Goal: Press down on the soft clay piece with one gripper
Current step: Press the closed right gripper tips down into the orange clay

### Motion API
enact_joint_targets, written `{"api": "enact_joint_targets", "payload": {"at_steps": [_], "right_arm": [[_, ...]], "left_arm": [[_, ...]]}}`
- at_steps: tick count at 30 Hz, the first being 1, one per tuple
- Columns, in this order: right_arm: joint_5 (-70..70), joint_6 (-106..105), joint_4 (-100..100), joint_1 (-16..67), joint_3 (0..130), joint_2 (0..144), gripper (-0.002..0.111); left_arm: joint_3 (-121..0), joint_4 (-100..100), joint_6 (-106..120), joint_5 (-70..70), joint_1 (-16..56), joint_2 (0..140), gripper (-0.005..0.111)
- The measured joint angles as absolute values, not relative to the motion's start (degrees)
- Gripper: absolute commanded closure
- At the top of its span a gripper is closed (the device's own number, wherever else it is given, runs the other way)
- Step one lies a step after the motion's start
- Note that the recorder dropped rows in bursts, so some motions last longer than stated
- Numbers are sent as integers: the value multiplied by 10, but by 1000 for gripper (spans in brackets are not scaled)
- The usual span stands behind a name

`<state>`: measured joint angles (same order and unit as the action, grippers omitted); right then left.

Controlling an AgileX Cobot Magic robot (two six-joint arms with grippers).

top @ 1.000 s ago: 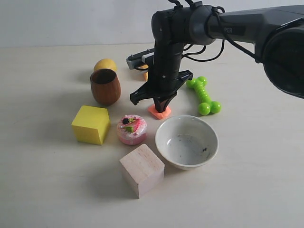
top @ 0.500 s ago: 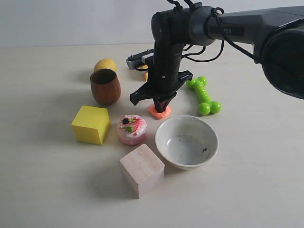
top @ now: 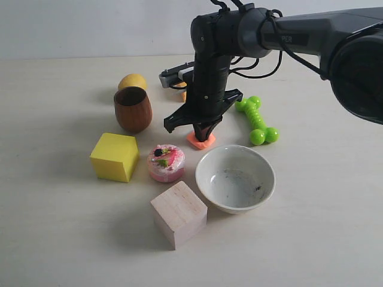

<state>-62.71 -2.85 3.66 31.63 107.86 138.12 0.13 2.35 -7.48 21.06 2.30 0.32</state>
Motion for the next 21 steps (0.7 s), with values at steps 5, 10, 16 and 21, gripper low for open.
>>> {"api": "enact_joint_targets", "payload": {"at_steps": [5, 10, 16, 21], "right_arm": [[-620, -29, 37, 316, 1075, 1373, 108], [-613, -29, 34, 316, 1069, 1368, 108], [-612, -29, 34, 316, 1069, 1368, 87], [-610, -27, 33, 316, 1067, 1366, 77]], "left_arm": [[1, 24, -75, 211, 23, 3, 107], [1, 24, -75, 211, 23, 3, 107], [1, 24, -75, 211, 23, 3, 107], [1, 24, -75, 211, 23, 3, 107]]}}
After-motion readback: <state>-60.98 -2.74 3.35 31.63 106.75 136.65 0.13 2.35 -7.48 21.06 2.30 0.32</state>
